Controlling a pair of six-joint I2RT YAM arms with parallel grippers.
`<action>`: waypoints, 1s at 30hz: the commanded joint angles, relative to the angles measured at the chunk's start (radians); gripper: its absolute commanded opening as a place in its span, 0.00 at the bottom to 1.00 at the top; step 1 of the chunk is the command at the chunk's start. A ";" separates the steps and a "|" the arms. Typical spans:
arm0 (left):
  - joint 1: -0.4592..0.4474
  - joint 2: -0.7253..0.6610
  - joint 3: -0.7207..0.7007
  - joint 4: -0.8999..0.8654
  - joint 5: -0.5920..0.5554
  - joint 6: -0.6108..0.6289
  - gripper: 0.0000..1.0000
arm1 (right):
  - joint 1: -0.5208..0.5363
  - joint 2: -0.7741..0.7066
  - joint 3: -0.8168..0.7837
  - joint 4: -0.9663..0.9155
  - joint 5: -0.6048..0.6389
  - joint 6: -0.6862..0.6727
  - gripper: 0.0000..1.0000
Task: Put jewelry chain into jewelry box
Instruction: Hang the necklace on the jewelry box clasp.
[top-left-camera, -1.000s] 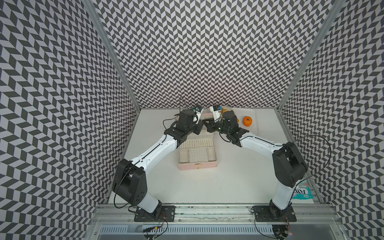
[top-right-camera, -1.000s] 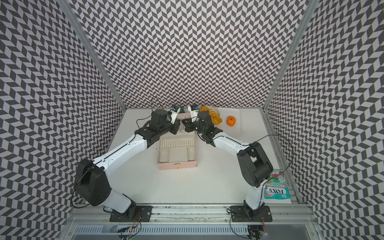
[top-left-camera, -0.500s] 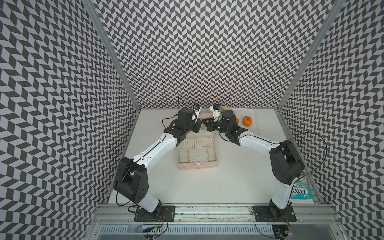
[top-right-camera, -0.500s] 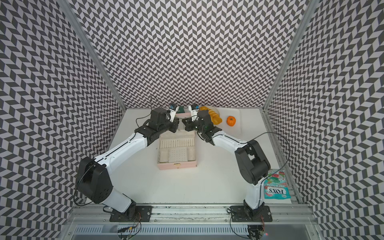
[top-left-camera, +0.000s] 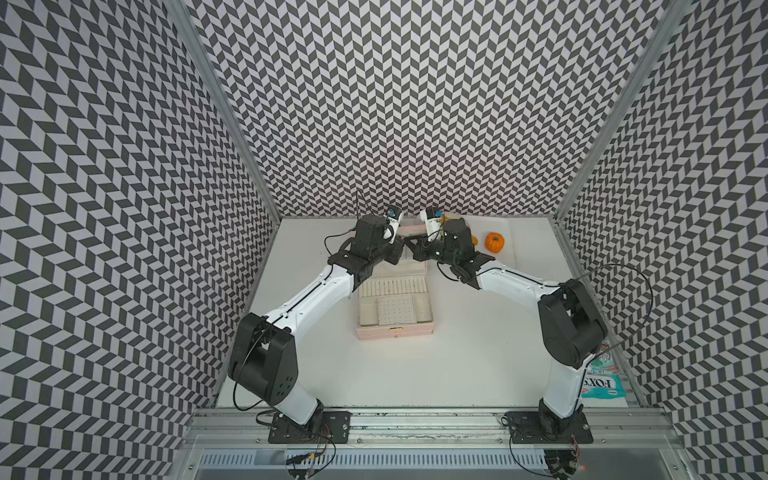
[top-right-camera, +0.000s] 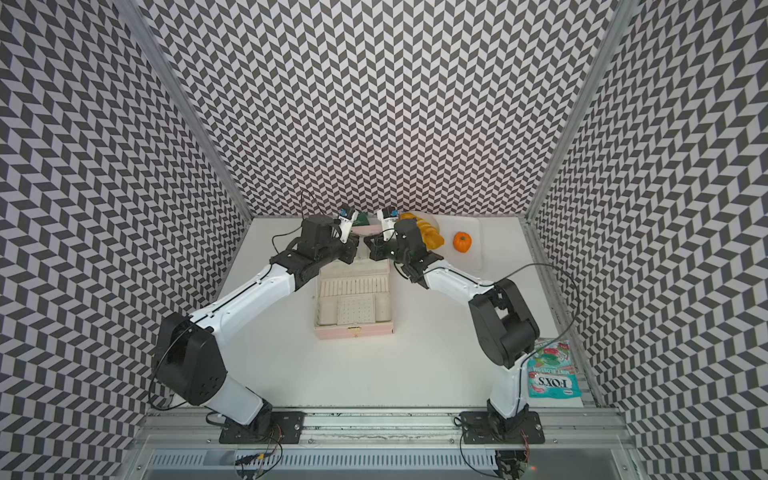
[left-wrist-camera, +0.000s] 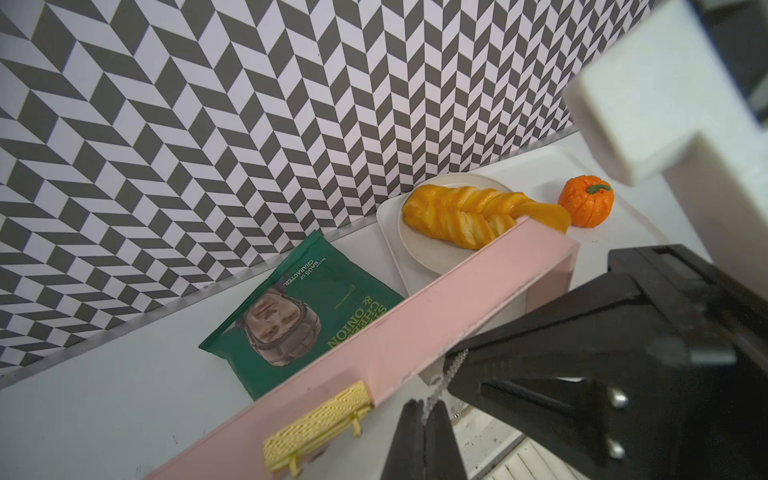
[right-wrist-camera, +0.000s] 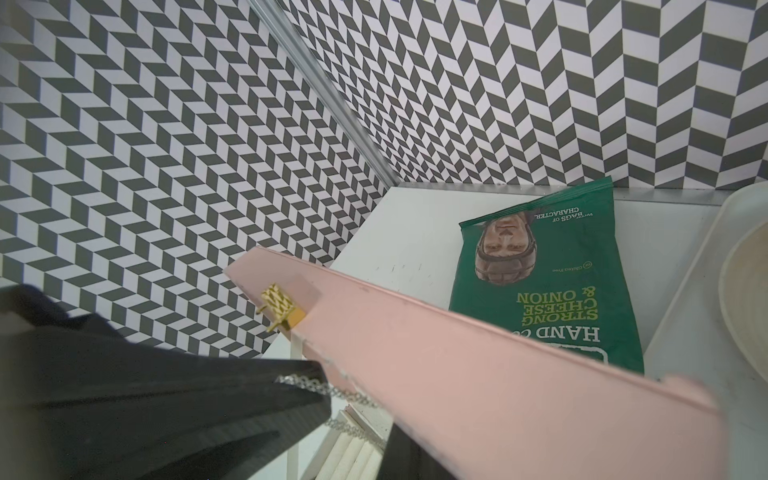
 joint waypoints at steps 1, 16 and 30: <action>0.010 0.022 0.040 0.019 -0.005 -0.011 0.00 | -0.012 0.024 0.024 0.017 0.007 0.014 0.00; 0.018 0.027 0.054 0.020 0.002 -0.024 0.00 | -0.012 0.015 0.007 0.041 -0.008 0.016 0.00; 0.018 0.018 0.053 0.023 0.008 -0.028 0.00 | -0.014 -0.024 -0.054 0.110 0.042 0.049 0.00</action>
